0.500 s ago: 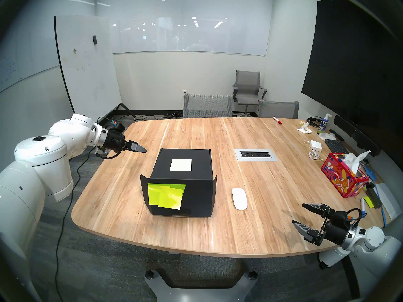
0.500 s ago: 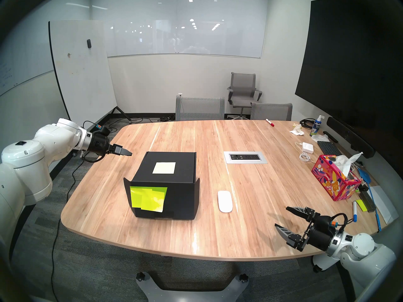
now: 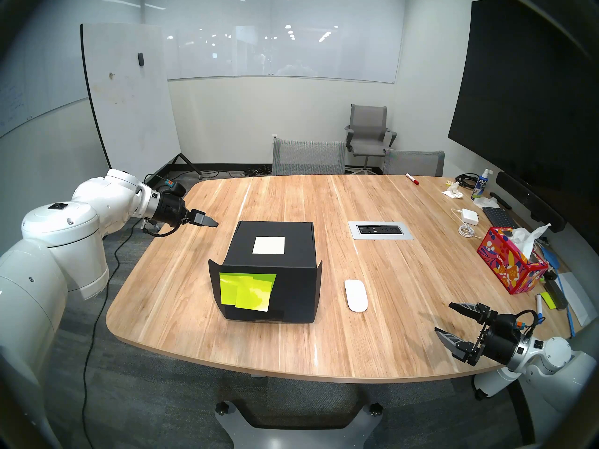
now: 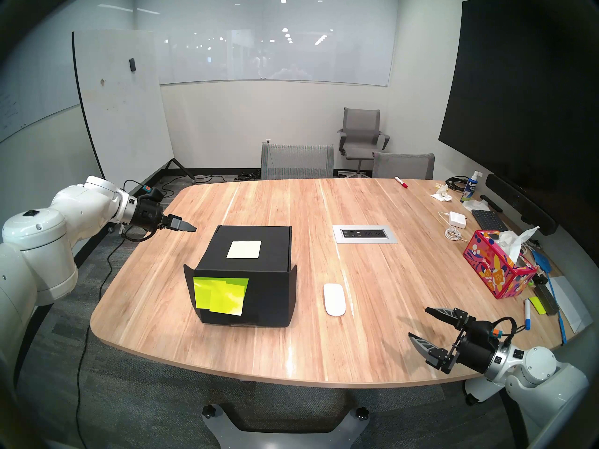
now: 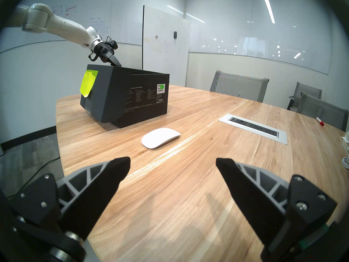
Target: Open the box and place the mouse inside
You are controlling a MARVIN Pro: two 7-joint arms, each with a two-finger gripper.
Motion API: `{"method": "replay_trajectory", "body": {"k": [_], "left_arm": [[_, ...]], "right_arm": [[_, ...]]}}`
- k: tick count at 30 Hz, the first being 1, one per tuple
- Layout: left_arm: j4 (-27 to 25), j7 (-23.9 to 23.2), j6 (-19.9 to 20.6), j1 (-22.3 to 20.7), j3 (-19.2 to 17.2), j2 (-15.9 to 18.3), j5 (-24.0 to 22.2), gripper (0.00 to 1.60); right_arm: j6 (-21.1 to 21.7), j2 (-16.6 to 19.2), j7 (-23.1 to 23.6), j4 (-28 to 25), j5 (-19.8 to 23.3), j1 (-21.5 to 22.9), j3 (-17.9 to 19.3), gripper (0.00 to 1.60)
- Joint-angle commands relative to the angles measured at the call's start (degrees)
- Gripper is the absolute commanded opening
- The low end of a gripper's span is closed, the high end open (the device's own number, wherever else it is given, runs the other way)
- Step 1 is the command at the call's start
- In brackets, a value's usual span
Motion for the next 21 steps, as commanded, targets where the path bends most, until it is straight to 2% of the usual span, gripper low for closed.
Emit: {"method": "replay_trajectory", "body": {"k": [1, 21], "left_arm": [[-0.1, 0.0, 0.0, -1.1, -0.2, 0.1, -0.1, 1.6], [-0.1, 0.0, 0.0, -1.1, -0.2, 0.1, -0.1, 1.6]], "right_arm": [[0.0, 0.0, 0.0, -0.1, 0.1, 0.0, 0.2, 1.6], [0.0, 0.0, 0.0, -0.1, 0.1, 0.0, 0.2, 1.6]]}}
